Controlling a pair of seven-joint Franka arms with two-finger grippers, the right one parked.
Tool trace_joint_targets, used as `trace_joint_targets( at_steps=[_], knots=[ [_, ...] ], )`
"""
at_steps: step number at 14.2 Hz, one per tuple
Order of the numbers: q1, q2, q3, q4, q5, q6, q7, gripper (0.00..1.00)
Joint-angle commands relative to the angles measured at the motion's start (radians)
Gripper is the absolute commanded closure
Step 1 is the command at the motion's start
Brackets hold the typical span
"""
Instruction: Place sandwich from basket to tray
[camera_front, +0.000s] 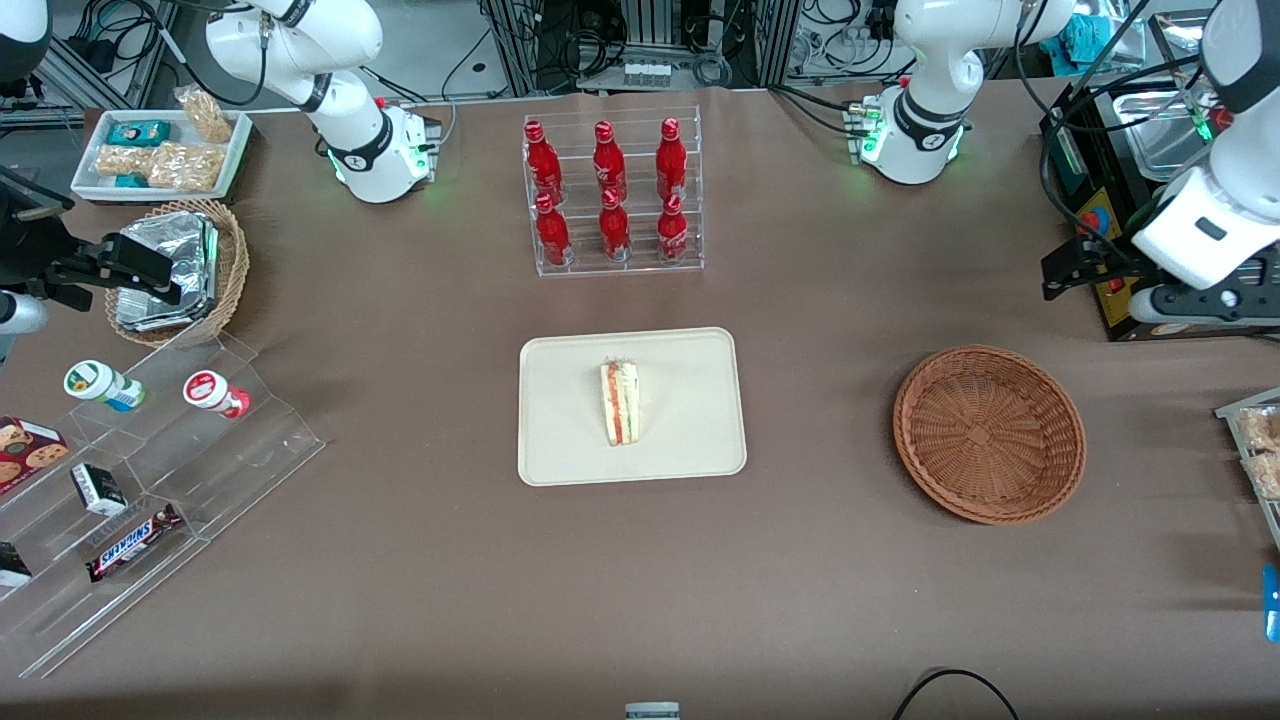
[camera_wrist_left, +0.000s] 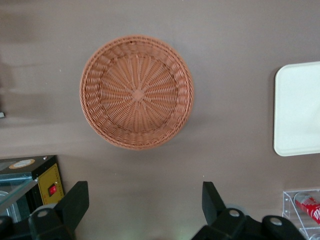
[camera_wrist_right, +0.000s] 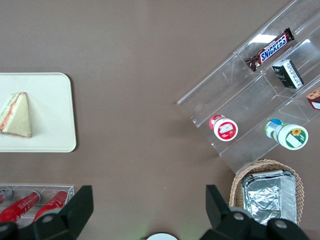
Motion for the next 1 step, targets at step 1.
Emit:
trace_joint_targets(
  at_steps=[1],
  knots=[
    [0.039, 0.007, -0.035, 0.051, 0.003, -0.017, 0.008, 0.00]
  ],
)
